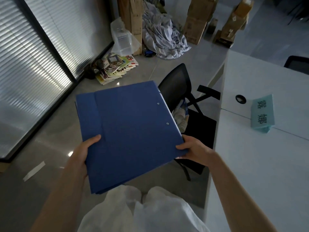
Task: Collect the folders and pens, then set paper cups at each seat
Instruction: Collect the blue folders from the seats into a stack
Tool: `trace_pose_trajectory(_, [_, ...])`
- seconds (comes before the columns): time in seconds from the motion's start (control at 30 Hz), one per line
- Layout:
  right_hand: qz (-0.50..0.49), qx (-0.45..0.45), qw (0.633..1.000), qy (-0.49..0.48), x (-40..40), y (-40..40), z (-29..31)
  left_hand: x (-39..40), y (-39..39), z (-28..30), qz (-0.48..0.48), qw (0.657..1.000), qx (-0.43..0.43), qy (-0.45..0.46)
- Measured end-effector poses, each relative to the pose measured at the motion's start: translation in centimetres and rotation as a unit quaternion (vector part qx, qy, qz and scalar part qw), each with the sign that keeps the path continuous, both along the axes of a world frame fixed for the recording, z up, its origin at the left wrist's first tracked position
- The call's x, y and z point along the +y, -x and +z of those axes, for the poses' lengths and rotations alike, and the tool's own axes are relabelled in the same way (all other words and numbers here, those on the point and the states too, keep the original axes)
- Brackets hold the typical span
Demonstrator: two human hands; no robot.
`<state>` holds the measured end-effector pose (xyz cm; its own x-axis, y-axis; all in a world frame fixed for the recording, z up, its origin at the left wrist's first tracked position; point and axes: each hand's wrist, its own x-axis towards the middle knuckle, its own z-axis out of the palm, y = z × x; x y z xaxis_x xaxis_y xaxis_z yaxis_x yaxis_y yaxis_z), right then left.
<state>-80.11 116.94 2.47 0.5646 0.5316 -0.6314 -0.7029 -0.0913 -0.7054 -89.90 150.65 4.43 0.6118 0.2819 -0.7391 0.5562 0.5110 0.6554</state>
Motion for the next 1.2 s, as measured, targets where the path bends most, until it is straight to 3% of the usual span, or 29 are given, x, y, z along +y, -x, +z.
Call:
trace_pose_trajectory(0.13, [0.014, -0.025, 0.996, 0.083, 4.7, -2.5, -0.6, 3.0, -3.3, -0.5, -0.001, 1.000, 0.000, 0.006])
trace_pose_trajectory(0.33, [-0.003, -0.011, 0.997, 0.082, 13.7, -6.2, -2.1, 11.1, -10.8, -0.9, -0.047, 0.999, -0.003, -0.014])
trace_pose_trajectory(0.5, [-0.056, -0.012, 0.995, 0.085, 20.4, -9.8, -2.0, 17.3, -17.7, -0.2, -0.094, 0.995, 0.002, -0.026])
trace_pose_trajectory(0.63, [-0.162, 0.016, 0.985, 0.049, 23.5, -13.0, -2.2, 19.8, -22.9, 0.0, -0.134, 0.991, 0.006, -0.017])
trace_pose_trajectory(0.97, [-0.302, -0.068, 0.940, 0.144, 25.8, -24.5, -1.6, 18.8, -36.5, -0.7, -0.227, 0.974, 0.027, -0.007])
trace_pose_trajectory(1.2, [-0.348, -0.117, 0.918, 0.148, 23.5, -37.4, -0.6, 15.9, -51.4, 0.0, -0.256, 0.966, 0.014, -0.033])
